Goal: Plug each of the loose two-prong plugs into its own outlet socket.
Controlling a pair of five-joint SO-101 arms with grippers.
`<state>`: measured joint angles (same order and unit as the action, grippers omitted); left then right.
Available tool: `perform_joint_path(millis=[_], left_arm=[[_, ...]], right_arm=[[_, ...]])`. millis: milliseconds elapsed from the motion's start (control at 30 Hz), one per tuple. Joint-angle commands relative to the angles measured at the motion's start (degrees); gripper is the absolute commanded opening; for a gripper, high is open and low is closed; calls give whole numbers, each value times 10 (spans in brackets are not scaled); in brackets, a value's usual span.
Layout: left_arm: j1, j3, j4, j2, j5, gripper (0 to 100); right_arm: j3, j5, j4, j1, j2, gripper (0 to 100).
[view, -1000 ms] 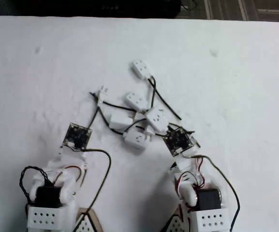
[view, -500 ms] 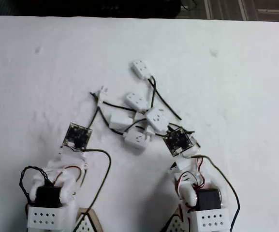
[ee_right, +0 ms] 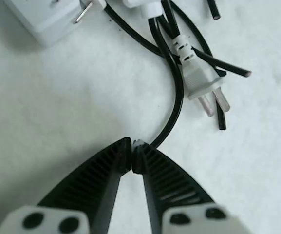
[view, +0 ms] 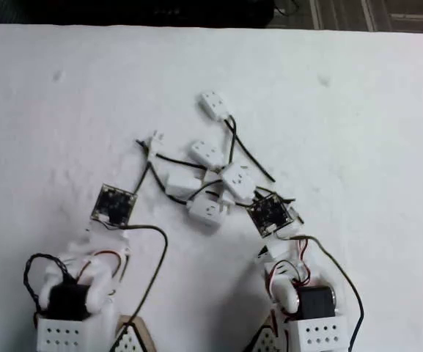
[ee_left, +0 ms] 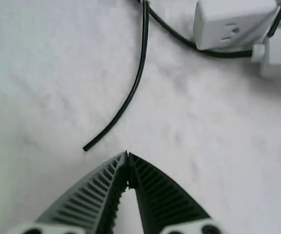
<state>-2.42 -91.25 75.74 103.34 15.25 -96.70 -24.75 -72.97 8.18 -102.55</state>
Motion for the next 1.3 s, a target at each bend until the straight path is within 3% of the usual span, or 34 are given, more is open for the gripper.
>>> perform_joint_path(millis=[0,333,500,567,733,933,1267], left_arm=[[0,91,9,0,3,24],[4,222,-52,1,11,27],[4,260,-50,1,181,24],[0,263,-50,0,212,24],[0,271,-51,-1,213,24],[0,310,-51,-9,211,28],[4,491,-11,-346,216,64]], right_arm=[[-2,4,3,-2,-5,19],[1,0,4,-11,-6,20],[46,0,-8,-58,-6,19],[68,0,-6,-58,-6,19],[155,-33,2,-59,-5,18],[234,-4,-37,-15,15,18],[243,67,65,20,244,19]])
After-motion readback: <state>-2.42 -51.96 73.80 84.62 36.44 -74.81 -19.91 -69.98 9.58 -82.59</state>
